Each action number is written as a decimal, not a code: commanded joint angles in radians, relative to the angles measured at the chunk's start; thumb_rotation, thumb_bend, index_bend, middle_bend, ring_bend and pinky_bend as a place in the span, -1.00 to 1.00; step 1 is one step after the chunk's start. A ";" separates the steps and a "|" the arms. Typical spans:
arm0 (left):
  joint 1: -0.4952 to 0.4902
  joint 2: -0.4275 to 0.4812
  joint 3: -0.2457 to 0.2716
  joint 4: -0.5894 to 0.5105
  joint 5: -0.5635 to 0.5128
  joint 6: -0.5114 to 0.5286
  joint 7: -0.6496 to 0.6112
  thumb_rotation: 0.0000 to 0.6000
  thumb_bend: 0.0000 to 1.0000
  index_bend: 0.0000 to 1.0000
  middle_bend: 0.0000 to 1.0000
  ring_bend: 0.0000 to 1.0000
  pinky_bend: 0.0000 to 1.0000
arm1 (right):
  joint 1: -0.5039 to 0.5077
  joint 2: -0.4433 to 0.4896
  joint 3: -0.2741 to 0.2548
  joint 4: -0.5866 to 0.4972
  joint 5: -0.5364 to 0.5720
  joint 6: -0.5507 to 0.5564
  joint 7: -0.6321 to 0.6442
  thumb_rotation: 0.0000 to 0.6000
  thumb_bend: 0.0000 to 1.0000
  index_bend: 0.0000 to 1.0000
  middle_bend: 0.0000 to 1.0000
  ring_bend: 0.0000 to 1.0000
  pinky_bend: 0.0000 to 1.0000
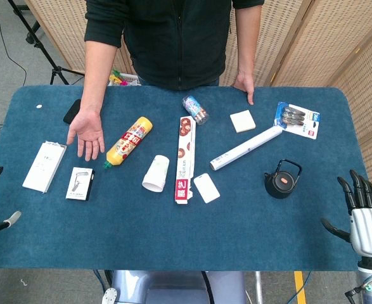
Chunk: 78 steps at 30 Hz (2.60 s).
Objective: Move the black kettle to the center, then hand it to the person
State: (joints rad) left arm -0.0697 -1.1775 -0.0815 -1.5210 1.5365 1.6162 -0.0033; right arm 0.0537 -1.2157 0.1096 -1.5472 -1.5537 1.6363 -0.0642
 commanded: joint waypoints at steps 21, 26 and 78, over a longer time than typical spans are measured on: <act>0.003 0.011 -0.009 -0.036 -0.024 -0.009 0.008 1.00 -1.00 -0.98 -1.00 -1.00 -0.78 | 0.333 0.091 0.153 0.172 0.341 -0.741 0.360 1.00 -0.63 -0.79 -0.94 -1.00 -0.83; -0.002 0.011 -0.015 -0.040 -0.052 -0.035 0.016 1.00 -1.00 -0.98 -1.00 -1.00 -0.78 | 0.413 0.051 0.159 0.289 0.393 -0.888 0.391 1.00 -0.52 -0.79 -0.88 -1.00 -0.83; -0.025 0.022 -0.026 -0.046 -0.106 -0.103 0.011 1.00 -1.00 -0.98 -1.00 -1.00 -0.78 | 0.520 -0.089 0.145 0.326 0.327 -0.868 0.466 1.00 0.34 0.31 0.38 0.10 -0.52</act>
State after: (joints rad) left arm -0.0956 -1.1575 -0.1083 -1.5663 1.4284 1.5119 0.0098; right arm 0.6001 -1.3432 0.2546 -1.1562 -1.1627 0.7073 0.3559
